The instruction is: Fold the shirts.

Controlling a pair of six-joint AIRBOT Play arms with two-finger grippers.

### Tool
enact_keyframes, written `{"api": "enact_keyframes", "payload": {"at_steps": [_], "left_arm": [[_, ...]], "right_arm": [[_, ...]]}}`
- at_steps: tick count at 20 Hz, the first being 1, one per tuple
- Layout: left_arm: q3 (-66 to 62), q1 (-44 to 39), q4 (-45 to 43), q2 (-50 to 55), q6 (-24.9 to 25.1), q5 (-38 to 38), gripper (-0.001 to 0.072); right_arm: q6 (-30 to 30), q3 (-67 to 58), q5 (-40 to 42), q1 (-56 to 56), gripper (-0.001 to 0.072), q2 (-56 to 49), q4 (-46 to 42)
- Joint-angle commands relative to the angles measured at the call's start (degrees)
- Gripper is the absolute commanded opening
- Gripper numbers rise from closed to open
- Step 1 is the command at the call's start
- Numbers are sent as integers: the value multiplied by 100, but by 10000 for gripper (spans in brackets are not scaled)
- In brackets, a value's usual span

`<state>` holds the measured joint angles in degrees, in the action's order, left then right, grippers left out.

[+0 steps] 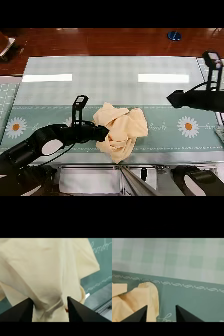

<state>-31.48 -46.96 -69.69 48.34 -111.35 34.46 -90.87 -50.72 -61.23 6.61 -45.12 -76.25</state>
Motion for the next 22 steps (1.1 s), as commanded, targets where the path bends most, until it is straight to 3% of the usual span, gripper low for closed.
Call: {"api": "enact_keyframes", "payload": {"at_steps": [1, 3, 6, 8, 9, 12, 15, 19, 22], "left_arm": [[-223, 562, 15, -28, 595, 1086, 508], [-726, 1399, -579, -282, 592, 1917, 508], [-785, 2752, -1121, -761, 568, 1943, 507], [-330, 3471, -334, -605, 621, 1832, 505], [-57, 3633, 315, -409, 951, 1799, 505], [535, 3563, 2356, 450, 2487, 1580, 505], [535, 3322, 3488, 1349, 3316, 1244, 506], [374, 2981, 4328, 2199, 3947, 1095, 505], [221, 2640, 4430, 2573, 4022, 964, 505]], "right_arm": [[4, 186, 549, -284, 412, -378, 245], [138, -149, 343, -1078, 412, -391, 59], [358, -293, -214, -2671, 412, -310, -472], [201, 146, -295, -3335, 412, -275, -210], [269, 483, -258, -3379, 412, -275, 94], [798, 1519, -149, -2962, 412, -275, 1211], [1043, 2109, -179, -2192, 411, -275, 1615], [935, 2330, -306, -1272, 412, -275, 1635], [778, 2330, -304, -721, 411, -284, 1572]]}}
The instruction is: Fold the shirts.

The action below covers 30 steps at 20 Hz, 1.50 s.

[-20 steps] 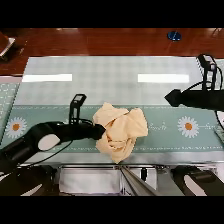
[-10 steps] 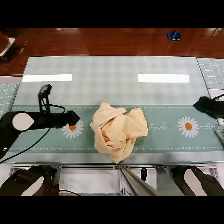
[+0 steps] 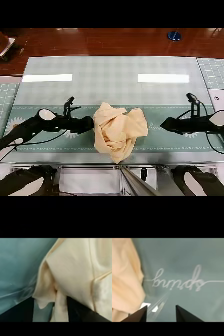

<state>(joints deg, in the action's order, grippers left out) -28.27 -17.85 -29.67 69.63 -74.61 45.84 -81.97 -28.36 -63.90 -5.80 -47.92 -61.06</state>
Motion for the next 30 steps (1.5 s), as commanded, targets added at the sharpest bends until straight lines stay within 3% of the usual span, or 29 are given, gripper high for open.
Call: {"api": "enact_keyframes", "payload": {"at_steps": [1, 2, 3, 4, 11, 18, 24, 27, 30], "left_arm": [[-160, -372, 428, 527, 348, -210, 504], [-219, -437, 428, 577, 350, -238, 450], [-275, -474, 422, 590, 356, -262, 195], [-332, -479, 426, 588, 409, -299, 30], [-518, -481, 422, 588, 518, -299, 22], [-518, -487, 422, 588, 516, -299, 22], [-518, -540, 422, 588, 516, -282, 22], [-518, -540, 422, 588, 516, -284, 22], [-518, -540, 422, 588, 516, -284, 22]], "right_arm": [[-203, 94, -72, 678, 412, -28, 61], [-282, 98, -129, 835, 411, -52, 72], [-332, 111, -188, 1008, 411, -83, 79], [-385, 136, -280, 1204, 412, -120, 101], [-911, 387, -50, 2518, 412, -310, 352], [-1604, 385, 1226, 4079, 412, -745, 756], [-1281, 378, 2684, 4282, 411, -1453, 1991], [-804, 378, 2883, 4282, 402, -1659, 2667], [-564, 315, 2833, 4282, 344, -1818, 2907]]}}
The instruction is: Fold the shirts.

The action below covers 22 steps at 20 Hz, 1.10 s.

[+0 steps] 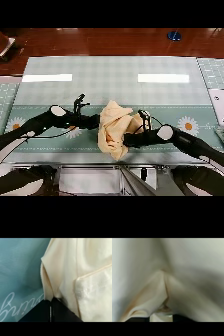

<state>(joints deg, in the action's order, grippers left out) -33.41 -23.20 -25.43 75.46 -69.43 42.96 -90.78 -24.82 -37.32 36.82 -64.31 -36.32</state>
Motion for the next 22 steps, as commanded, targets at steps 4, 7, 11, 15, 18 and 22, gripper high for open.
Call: {"api": "enact_keyframes", "payload": {"at_steps": [4, 7, 11, 15, 18, 22], "left_arm": [[-4, -4, -2, 2, -2, 13, 22], [-109, 293, -2, -247, 116, 105, 22], [-979, 1563, 0, -1355, 227, 417, 22], [-2612, 2568, -7, -2350, 31, 424, 22], [-3954, 3058, -76, -2835, 37, 597, 22], [-5134, 3187, -1147, -3473, -138, 726, 21]], "right_arm": [[1298, -424, 4, 4, 21, -319, 802], [1508, -1318, -885, -345, 21, -282, 195], [1250, -3646, -2146, -1849, 20, 131, -1180], [1266, -6883, -3283, -3106, 20, 227, -1331], [1263, -8717, -4288, -3460, 20, 293, -1582], [1169, -9154, -4590, -3462, 20, 1104, -2518]]}}
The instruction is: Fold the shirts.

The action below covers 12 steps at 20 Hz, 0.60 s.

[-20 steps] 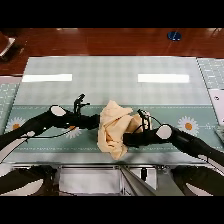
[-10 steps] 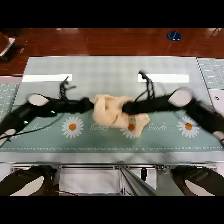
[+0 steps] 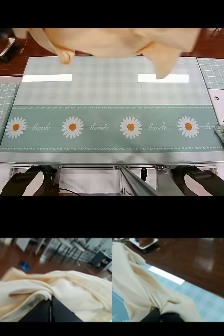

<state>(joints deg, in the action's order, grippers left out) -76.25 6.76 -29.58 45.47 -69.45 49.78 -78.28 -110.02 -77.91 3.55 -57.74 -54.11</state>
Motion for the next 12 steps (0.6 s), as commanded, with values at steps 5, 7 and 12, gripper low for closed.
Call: {"api": "enact_keyframes", "payload": {"at_steps": [5, 7, 12], "left_arm": [[-981, 190, -1674, -1510, -256, 1241, 22], [-763, 190, -1580, -1685, -549, 2153, 22], [772, 181, -1368, -1762, -780, 3495, 22]], "right_arm": [[-516, -627, -1106, -136, 21, 1386, -2004], [-616, -625, -1377, -136, 20, 1537, -1989], [-809, 404, -2142, -133, 21, 1604, -1392]]}}
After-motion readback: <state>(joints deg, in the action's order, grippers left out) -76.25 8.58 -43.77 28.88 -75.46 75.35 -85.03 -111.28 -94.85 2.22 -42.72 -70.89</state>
